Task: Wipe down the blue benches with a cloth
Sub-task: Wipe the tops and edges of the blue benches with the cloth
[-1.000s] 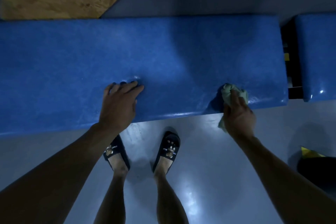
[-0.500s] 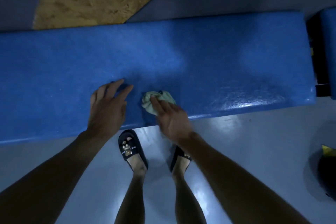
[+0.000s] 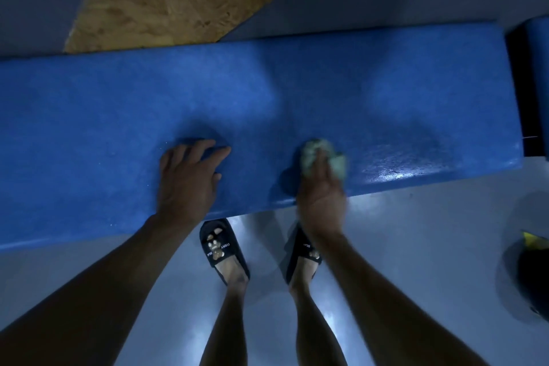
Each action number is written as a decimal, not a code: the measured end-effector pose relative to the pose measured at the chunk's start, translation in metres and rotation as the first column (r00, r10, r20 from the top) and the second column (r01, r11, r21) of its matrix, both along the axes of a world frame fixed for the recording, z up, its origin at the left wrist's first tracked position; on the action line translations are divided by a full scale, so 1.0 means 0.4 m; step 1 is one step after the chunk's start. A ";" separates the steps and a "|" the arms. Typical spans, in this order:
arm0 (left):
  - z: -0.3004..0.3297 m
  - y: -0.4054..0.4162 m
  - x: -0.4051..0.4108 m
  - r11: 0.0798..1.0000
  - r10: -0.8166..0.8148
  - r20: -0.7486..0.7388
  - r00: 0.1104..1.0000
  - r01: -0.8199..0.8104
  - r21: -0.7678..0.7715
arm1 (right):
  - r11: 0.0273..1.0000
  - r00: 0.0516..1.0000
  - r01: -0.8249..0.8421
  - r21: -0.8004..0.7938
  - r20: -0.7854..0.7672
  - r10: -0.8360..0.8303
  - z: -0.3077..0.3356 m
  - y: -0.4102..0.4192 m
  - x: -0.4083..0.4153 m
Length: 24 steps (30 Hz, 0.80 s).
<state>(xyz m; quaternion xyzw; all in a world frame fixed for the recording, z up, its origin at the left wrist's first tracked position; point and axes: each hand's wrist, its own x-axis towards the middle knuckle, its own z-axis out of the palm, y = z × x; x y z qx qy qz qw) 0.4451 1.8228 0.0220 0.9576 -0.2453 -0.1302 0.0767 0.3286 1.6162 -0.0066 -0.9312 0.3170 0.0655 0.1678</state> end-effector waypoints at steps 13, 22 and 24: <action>-0.009 0.018 0.020 0.999 -0.017 -0.011 1.000 0.016 -0.036 | 0.981 0.979 -0.146 -0.126 -0.162 0.125 0.083 -0.279 0.025; -0.005 0.025 0.045 0.998 -0.050 -0.054 0.997 0.048 -0.043 | 0.971 0.971 -0.234 -0.055 -0.057 0.231 0.038 0.203 0.072; -0.001 0.027 0.049 0.997 -0.071 -0.061 0.996 0.069 -0.033 | 0.896 0.895 -0.443 0.036 -0.046 0.444 0.048 0.258 0.077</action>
